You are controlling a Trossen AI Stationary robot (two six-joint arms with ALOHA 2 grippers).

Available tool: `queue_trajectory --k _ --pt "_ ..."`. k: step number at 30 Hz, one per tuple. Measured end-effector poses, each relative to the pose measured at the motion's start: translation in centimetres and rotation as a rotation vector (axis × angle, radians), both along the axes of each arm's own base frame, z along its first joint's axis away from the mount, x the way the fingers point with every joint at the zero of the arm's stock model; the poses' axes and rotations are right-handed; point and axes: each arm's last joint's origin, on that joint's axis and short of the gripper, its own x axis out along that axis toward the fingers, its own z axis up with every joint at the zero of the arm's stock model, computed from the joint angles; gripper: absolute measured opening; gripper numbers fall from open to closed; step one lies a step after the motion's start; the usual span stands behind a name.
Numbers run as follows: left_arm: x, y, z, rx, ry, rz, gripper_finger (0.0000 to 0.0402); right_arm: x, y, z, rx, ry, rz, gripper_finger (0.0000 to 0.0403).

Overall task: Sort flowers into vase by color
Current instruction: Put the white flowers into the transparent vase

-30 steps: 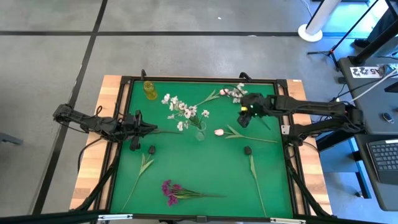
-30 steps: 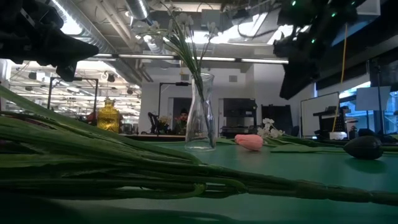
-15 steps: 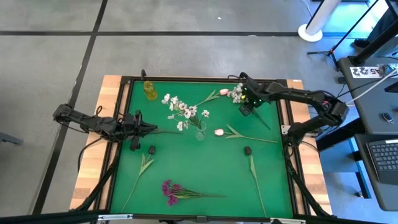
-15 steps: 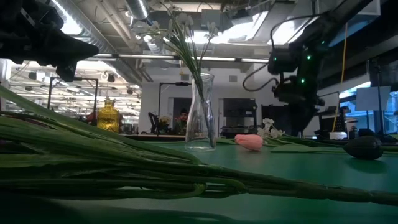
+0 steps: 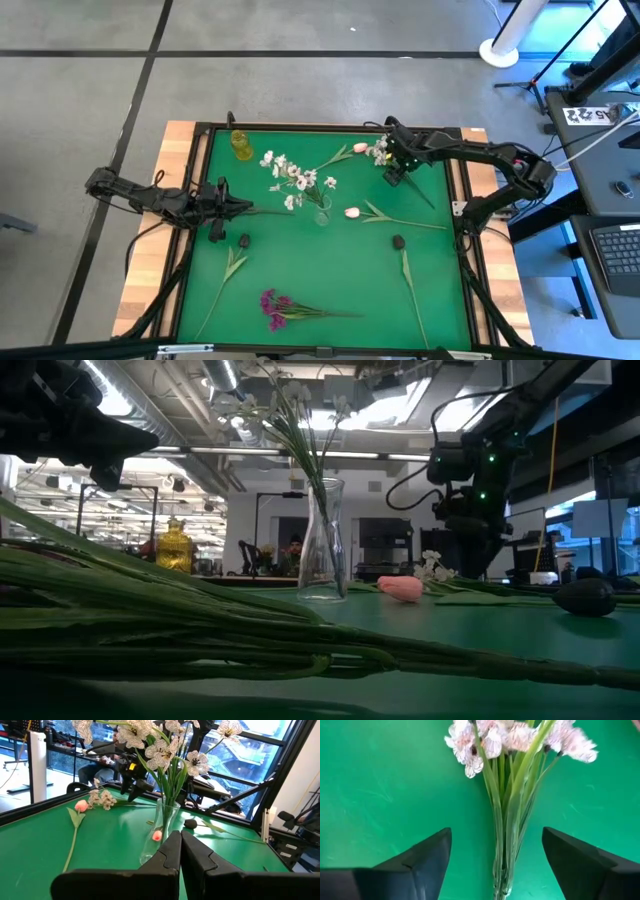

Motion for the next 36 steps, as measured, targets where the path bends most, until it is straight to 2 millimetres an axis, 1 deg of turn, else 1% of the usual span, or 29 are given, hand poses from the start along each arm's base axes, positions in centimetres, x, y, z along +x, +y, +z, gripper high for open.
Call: queue_trajectory --k 3,9,13,15,18,28,30,32,34,36 --pt "0.0 0.0 0.0 -0.001 -0.001 0.0 0.0 -0.1 -0.4 -0.7 0.027 0.018 -0.011 0.0314" --pt "0.0 0.0 0.0 -0.023 -0.004 0.0 0.0 -0.7 -1.9 -2.9 0.121 0.042 -0.062 0.03" --pt "0.0 0.0 0.0 -0.024 -0.005 0.0 0.0 -1.1 -2.7 -3.2 0.168 0.021 -0.065 0.0282" --pt "0.0 0.0 0.0 -0.024 -0.004 0.0 0.0 -1.2 -2.8 -3.3 0.18 0.009 -0.068 0.0263" --pt "0.0 0.0 0.0 -0.024 -0.005 0.0 0.0 -1.2 -2.7 -3.3 0.184 0.007 -0.065 0.0219" --pt "0.0 0.0 0.0 -0.023 -0.005 0.0 0.0 -1.2 -2.6 -3.2 0.214 -0.028 -0.024 0.0022" --pt "0.0 0.0 0.0 -0.023 -0.005 0.0 0.0 -1.2 -2.6 -2.9 0.208 -0.043 -0.024 0.0013" --pt "0.0 0.0 0.0 -0.023 -0.005 0.0 0.0 -1.2 -2.4 -2.5 0.211 -0.074 -0.031 0.0023" --pt "0.0 0.0 0.0 -0.023 -0.004 0.0 0.0 -1.2 -2.3 -1.5 0.213 -0.108 -0.035 0.0028" --pt "0.0 0.0 0.0 -0.023 -0.004 0.0 0.0 -1.3 -2.0 -0.2 0.207 -0.172 -0.025 0.0021"
